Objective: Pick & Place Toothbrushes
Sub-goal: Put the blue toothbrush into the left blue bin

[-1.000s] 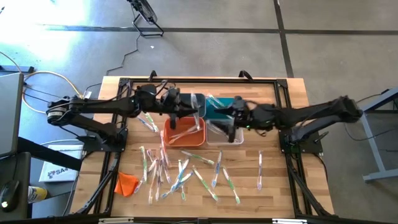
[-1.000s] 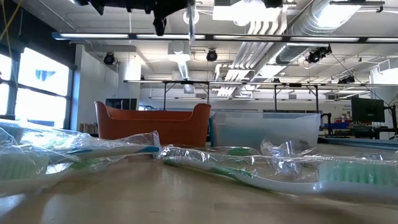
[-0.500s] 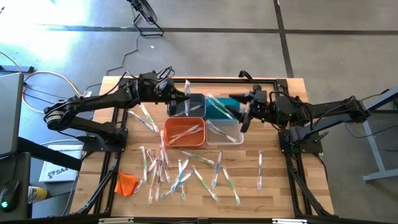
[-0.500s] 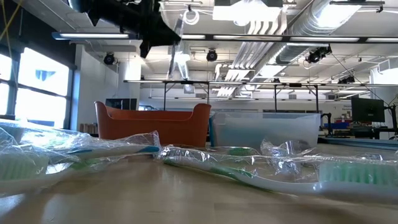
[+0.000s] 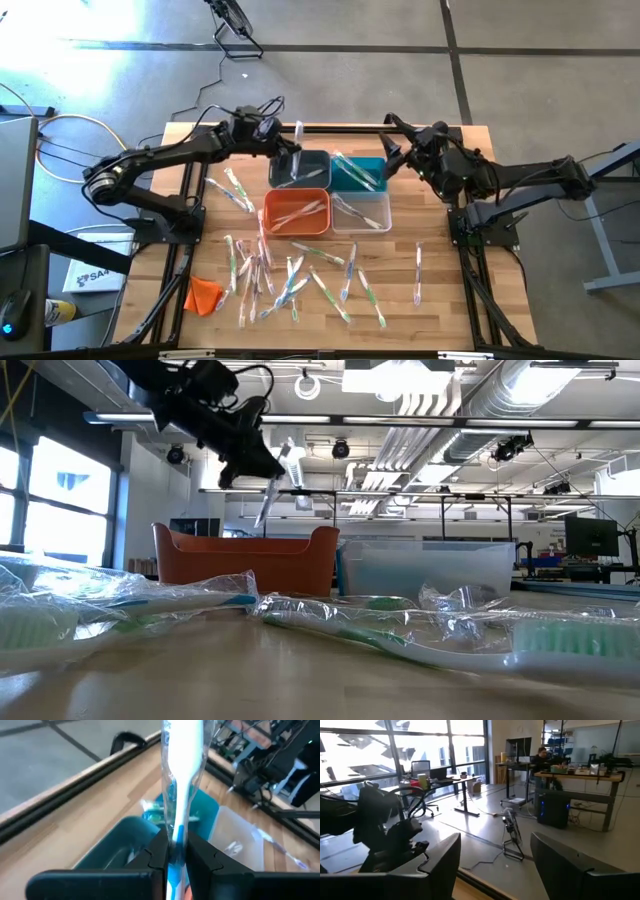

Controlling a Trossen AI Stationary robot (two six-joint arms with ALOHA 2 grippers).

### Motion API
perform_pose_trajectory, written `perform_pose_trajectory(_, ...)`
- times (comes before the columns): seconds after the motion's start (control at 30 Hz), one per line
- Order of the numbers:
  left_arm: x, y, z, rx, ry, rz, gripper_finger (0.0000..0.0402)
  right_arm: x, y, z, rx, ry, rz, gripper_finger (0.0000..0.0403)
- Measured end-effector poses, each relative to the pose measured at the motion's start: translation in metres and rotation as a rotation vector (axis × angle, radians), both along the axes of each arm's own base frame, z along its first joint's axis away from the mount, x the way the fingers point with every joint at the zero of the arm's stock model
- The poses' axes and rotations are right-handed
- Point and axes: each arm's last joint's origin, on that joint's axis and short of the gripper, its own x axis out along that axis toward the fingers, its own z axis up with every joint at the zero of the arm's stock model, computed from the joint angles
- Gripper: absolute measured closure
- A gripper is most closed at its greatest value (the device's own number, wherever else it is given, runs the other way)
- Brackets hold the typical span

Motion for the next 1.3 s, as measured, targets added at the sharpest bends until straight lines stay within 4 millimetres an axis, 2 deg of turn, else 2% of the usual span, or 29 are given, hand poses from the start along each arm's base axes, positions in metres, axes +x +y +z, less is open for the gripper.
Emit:
perform_pose_trajectory(0.4, 0.010, 0.007, -0.034, -0.013, 0.175, -0.037, 0.0366, 0.001, -0.015, -0.001, -0.002, 0.007, -0.012, 0.0171)
perform_pose_trajectory(0.93, 0.006, 0.004, -0.046, 0.093, 0.319, -0.145, 0.0364, 0.005, -0.018, -0.004, 0.001, 0.024, 0.021, 0.0171)
perform_pose_trajectory(1.3, 0.011, 0.002, -0.045, 0.186, 0.323, -0.187, 0.0251, 0.023, -0.017, -0.018, 0.002, 0.087, 0.050, 0.0171)
